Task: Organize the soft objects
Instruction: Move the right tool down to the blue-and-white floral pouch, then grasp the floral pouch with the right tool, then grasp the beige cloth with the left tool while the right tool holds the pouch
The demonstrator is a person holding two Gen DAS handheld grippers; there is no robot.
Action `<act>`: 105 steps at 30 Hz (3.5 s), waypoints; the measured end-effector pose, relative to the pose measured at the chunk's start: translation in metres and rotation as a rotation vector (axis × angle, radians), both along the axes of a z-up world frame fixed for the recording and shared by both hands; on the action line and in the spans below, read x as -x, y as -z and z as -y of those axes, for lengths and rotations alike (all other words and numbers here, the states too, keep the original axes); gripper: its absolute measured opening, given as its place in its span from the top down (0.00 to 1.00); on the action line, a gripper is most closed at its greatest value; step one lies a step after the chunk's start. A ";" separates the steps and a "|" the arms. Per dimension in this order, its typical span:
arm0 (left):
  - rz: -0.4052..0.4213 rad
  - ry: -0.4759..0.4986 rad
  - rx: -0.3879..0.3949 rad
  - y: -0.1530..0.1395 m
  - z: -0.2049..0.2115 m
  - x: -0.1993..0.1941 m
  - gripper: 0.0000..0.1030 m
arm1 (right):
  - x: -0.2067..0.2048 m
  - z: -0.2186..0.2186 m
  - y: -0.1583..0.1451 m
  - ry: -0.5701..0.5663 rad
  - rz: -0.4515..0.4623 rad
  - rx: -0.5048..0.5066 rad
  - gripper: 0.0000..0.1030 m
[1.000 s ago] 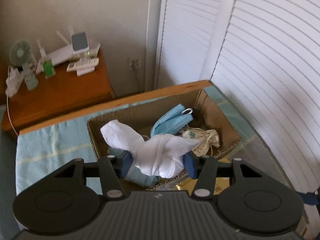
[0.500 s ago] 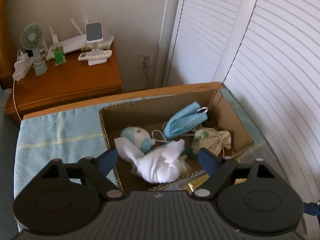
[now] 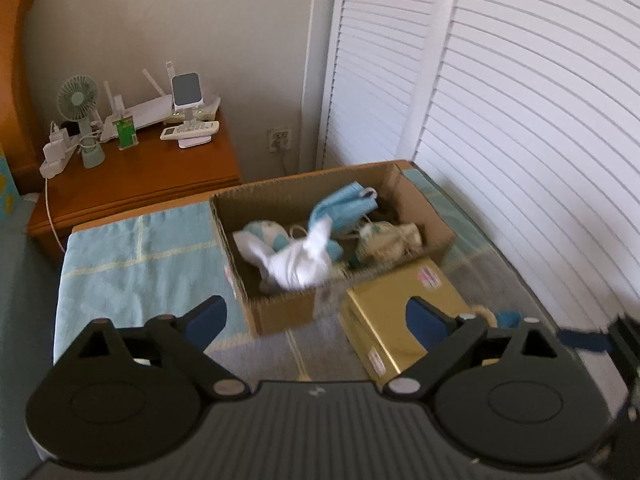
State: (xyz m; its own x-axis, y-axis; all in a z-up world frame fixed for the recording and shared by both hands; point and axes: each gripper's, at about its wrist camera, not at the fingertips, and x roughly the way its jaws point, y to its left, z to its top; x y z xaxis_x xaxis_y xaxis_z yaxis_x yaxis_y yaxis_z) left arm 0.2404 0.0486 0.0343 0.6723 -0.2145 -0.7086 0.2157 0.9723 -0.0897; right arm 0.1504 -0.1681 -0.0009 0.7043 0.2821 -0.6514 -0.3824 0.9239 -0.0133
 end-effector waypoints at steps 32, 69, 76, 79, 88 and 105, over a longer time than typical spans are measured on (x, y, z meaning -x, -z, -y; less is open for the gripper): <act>0.044 0.008 -0.080 0.074 0.020 0.099 0.06 | -0.006 0.031 0.062 0.128 -0.090 0.040 0.15; 0.066 0.091 -0.065 0.073 0.017 0.103 0.06 | -0.006 0.010 0.058 -0.078 -0.093 0.080 0.12; 0.069 0.101 -0.086 0.079 0.020 0.090 0.10 | -0.003 0.006 0.065 -0.080 -0.101 0.105 0.22; 0.086 0.080 -0.107 0.081 0.022 0.082 0.21 | -0.002 0.007 0.065 -0.078 -0.108 0.096 0.24; 0.061 0.037 -0.137 0.094 0.018 0.055 0.46 | -0.001 0.006 0.065 -0.077 -0.107 0.088 0.26; 0.033 0.067 -0.080 0.089 0.011 0.058 0.77 | 0.010 0.016 0.050 -0.014 -0.073 0.091 0.38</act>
State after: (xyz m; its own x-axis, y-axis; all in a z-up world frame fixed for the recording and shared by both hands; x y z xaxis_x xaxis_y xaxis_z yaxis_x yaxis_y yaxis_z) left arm 0.1827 0.0380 -0.0545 0.6816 -0.2039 -0.7027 0.2825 0.9593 -0.0043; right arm 0.1399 -0.1843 -0.0504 0.6507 0.2291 -0.7239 -0.3984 0.9146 -0.0686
